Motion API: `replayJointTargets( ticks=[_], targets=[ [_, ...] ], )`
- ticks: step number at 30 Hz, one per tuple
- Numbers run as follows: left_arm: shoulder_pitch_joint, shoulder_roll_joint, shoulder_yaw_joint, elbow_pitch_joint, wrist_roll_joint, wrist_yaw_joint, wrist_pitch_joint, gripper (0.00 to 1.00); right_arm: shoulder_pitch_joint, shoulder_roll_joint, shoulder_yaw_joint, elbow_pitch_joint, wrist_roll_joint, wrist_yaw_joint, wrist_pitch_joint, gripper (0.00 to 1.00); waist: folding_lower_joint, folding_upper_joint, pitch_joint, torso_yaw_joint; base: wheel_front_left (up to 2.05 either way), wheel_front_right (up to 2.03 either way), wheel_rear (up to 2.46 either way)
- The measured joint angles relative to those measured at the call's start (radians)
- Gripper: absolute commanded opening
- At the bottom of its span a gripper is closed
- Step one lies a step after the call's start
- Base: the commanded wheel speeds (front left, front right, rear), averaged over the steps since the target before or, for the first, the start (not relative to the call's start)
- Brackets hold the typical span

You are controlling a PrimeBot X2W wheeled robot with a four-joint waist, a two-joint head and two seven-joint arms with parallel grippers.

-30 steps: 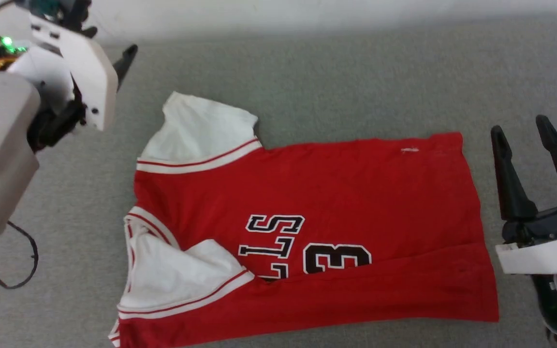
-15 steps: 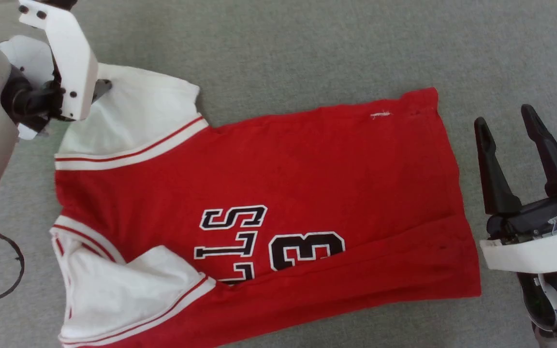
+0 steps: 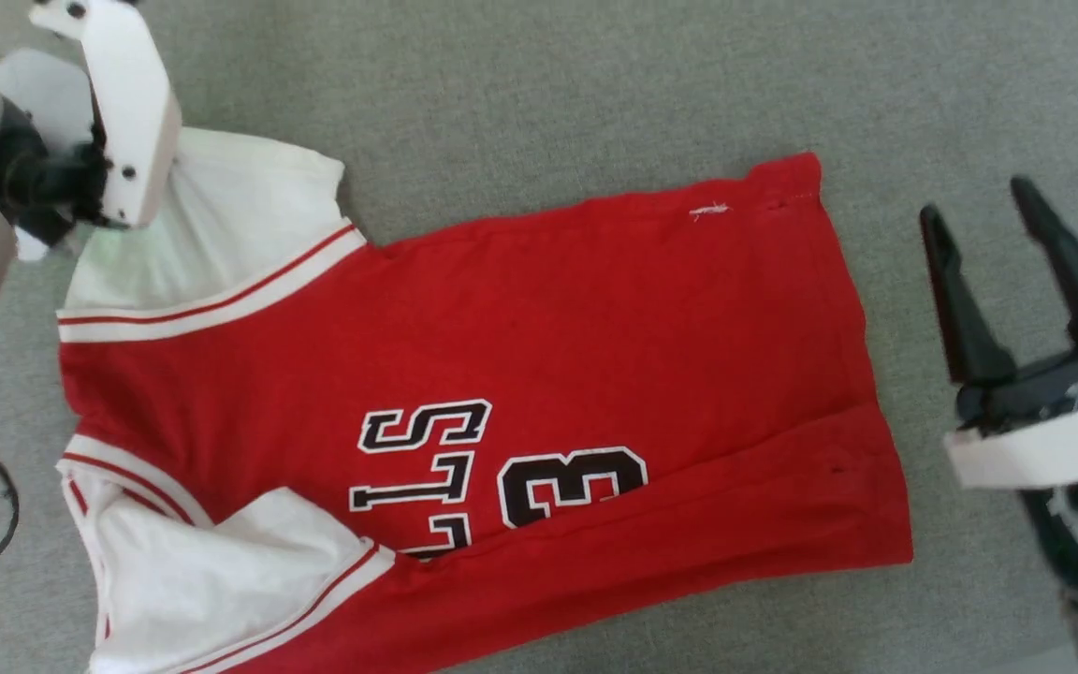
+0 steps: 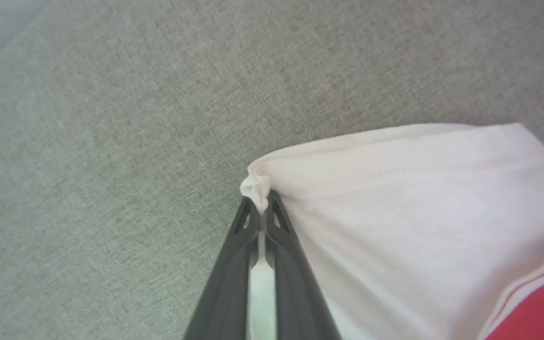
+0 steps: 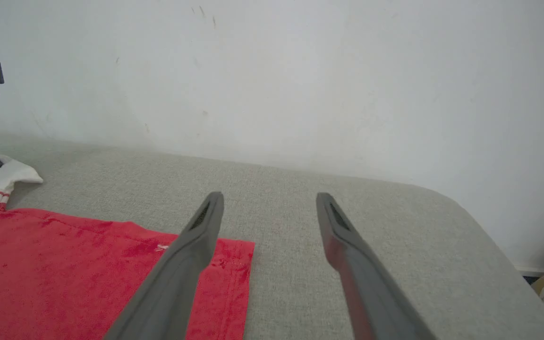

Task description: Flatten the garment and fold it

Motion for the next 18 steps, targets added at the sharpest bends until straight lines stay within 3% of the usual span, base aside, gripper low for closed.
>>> replayJointTargets(
  ticks=[4, 7, 13, 18],
  targets=[
    [0.042, 0.005, -0.012, -0.029, -0.002, 0.0, -0.035, 0.0, -0.076, -0.07, 0.01, 0.002, 0.009, 0.0, 0.069, 1.0, 0.0, 0.0, -0.04, 0.014, 0.0, 0.0, 0.0],
    [0.058, 0.007, -0.032, -0.077, -0.002, 0.0, -0.063, 0.0, -0.147, -0.155, 0.058, 0.011, 0.033, 0.0, 0.192, 1.0, -0.0001, 0.0, -0.072, 0.03, 0.0, 0.0, 0.0],
    [0.072, 0.011, -0.06, -0.176, -0.004, 0.0, -0.116, 0.0, -0.323, -0.317, 0.234, 0.051, 0.16, 0.0, 0.562, 1.0, -0.0002, 0.0, -0.117, 0.075, 0.0, 0.0, 0.0],
    [0.072, 0.008, -0.072, -0.216, -0.006, 0.0, -0.137, 0.0, -0.489, -0.381, 0.416, 0.154, 0.331, 0.0, 0.918, 1.0, -0.0001, 0.0, -0.133, 0.112, 0.0, 0.0, 0.0]
  ],
)
